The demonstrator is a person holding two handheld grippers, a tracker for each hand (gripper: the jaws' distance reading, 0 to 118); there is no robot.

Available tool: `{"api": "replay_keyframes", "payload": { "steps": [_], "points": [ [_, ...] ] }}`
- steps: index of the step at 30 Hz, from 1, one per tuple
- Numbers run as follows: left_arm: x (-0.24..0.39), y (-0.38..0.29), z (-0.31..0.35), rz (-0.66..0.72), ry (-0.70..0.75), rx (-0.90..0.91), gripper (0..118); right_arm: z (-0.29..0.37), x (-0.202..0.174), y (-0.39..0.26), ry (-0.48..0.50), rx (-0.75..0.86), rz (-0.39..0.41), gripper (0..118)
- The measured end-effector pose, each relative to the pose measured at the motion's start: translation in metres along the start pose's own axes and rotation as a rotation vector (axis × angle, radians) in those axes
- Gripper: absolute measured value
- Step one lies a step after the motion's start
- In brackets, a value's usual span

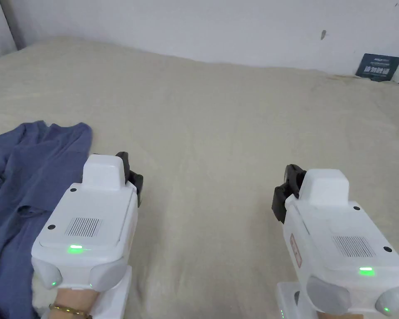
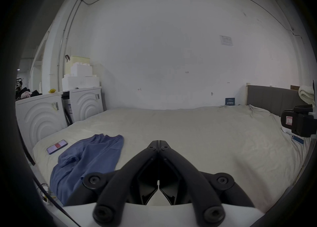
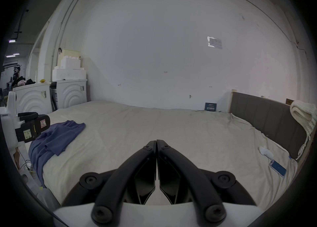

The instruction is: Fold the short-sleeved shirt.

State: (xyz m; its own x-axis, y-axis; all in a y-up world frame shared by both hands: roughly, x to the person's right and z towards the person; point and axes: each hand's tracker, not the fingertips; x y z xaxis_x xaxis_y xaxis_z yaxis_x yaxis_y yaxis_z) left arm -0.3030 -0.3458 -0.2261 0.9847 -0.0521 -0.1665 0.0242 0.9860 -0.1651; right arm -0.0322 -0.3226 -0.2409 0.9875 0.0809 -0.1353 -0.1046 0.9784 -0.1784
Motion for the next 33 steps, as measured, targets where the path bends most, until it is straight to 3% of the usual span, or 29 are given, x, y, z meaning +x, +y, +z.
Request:
{"api": "replay_keyframes", "payload": {
  "steps": [17, 31, 33],
  "points": [
    [-0.097, -0.008, 0.031, 0.031, 0.273, -0.028, 0, -0.036, -0.107, 0.012, 0.299, 0.015, 0.036, 0],
    [-0.128, -0.023, 0.04, 0.07, 0.357, -0.05, 0, -0.039, -0.149, 0.012, 0.389, 0.016, 0.047, 0],
    [-0.13, -0.024, 0.038, 0.067, 0.353, -0.054, 6, -0.039, -0.151, 0.012, 0.39, 0.016, 0.047, 0]
  ]
}}
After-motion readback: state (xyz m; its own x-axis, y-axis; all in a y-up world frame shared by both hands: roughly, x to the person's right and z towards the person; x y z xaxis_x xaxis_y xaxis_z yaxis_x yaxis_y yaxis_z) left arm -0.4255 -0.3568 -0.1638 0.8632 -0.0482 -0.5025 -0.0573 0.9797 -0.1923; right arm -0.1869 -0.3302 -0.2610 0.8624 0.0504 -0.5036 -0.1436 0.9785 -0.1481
